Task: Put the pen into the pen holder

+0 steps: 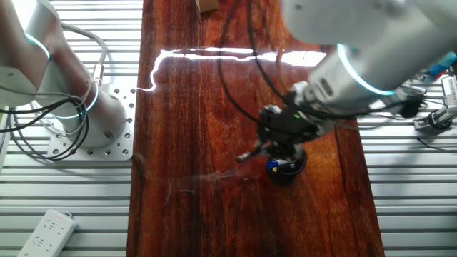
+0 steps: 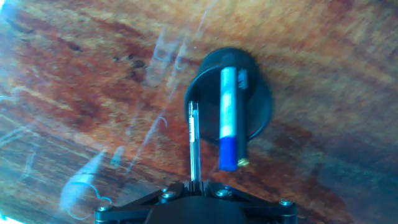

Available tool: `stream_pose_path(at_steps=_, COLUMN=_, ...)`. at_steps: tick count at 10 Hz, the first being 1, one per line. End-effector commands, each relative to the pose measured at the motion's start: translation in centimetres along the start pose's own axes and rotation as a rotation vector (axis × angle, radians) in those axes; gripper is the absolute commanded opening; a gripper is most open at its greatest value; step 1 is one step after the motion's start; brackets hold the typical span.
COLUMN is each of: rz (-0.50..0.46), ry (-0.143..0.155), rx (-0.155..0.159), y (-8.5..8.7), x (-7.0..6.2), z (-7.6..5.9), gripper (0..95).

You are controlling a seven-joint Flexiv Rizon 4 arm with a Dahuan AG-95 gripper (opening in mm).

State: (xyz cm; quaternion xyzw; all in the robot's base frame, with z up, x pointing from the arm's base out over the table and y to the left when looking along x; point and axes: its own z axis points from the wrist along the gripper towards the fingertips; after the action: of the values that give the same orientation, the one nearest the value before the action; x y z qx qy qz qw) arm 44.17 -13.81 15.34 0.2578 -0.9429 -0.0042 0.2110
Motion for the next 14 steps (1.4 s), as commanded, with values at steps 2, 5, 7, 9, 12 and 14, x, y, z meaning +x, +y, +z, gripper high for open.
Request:
stream_pose_path(at_steps=2, rz=-0.028, ry=0.038, rx=0.004, y=-1.6, x=-1.5, z=0.5, gripper=0.0)
stream_pose_path(at_steps=5, rz=-0.067, ry=0.074, rx=0.031, y=-3.1, x=-3.4, z=0.9, gripper=0.0)
stream_pose_path(at_steps=7, rz=-0.083, ry=0.079, rx=0.041, y=-3.6, x=-4.0, z=1.3, gripper=0.0)
stream_pose_path(at_steps=9, rz=-0.071, ry=0.060, rx=0.057, y=-3.7, x=-4.2, z=1.5, gripper=0.0)
stream_pose_path(at_steps=12, rz=-0.084, ry=0.043, rx=0.063, y=-3.7, x=-4.2, z=1.5, gripper=57.0)
stream_pose_path(at_steps=14, rz=-0.091, ry=0.037, rx=0.065, y=-3.7, x=-4.1, z=1.3, gripper=57.0)
